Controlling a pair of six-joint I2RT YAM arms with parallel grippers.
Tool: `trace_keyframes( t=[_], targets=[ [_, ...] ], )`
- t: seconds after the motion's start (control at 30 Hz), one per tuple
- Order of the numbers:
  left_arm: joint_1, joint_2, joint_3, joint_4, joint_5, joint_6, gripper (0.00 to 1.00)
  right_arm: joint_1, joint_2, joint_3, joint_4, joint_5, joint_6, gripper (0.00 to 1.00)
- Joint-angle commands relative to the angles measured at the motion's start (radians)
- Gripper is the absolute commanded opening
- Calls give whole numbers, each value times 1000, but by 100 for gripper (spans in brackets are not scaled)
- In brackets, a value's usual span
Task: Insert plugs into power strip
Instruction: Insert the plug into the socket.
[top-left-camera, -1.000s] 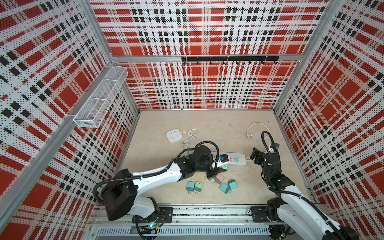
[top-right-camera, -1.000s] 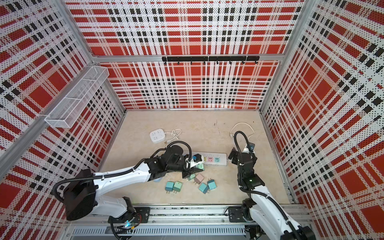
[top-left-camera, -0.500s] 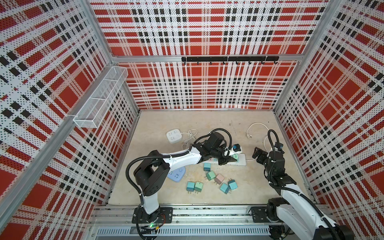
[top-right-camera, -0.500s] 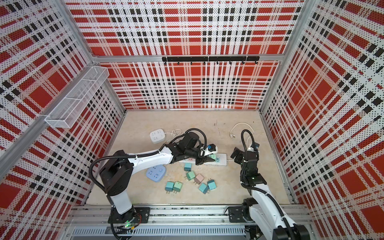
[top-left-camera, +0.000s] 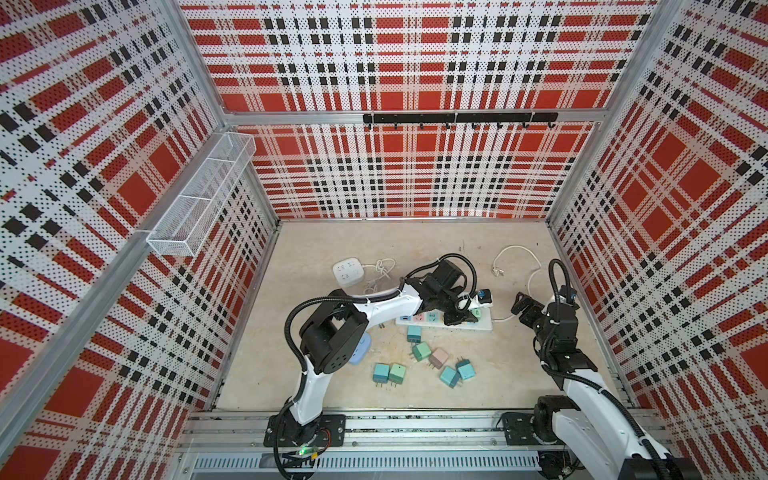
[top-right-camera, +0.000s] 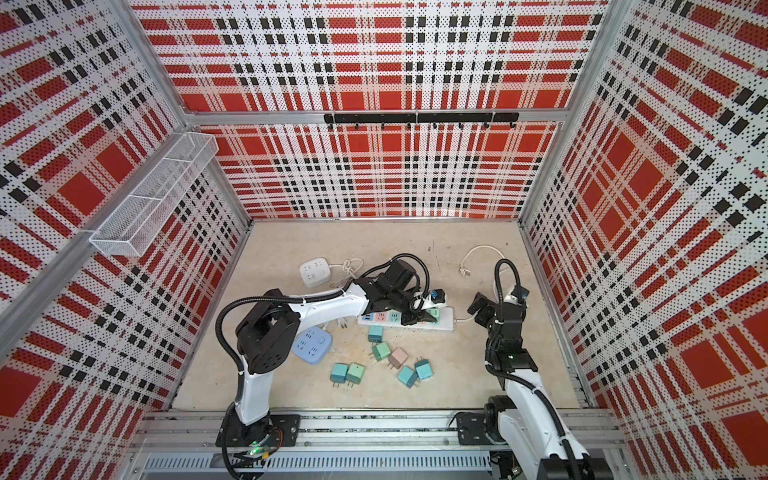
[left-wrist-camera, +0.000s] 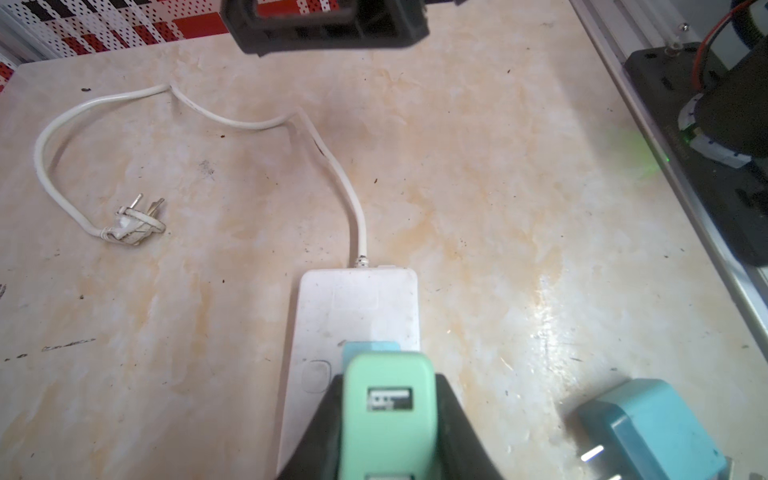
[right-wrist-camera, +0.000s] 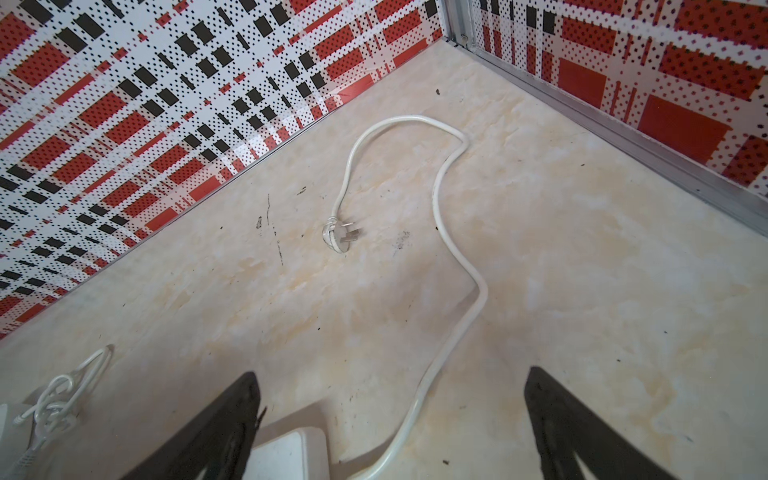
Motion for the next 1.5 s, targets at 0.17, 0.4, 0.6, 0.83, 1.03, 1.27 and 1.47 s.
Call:
trace_keyframes(
  t=[0.17,0.4,0.6,0.83,1.03,1.27,1.47],
  targets=[
    [8,88,89,-46,32,40,0,-6,-15,-17,48,-33,18,100],
    [23,126,114,-44,42,36,0,-8,-10,-16,51,-39,19,100],
    [24,137,122,-49,39,31,0,-9,-10,-16,52,-41,18,100],
    [20,147,139,-78,54,35,0,-9,-13,-19,53,-42,18,100],
    [7,165,169,-112,30,37,0,-9,-15,-20,53,-42,18,100],
    [6,159,161,-116,12,20,0,-9,-16,-20,54,-47,16,100],
    [-27,149,145,-119,-15,-10,0,-9,-19,-22,56,-48,16,100]
  ],
)
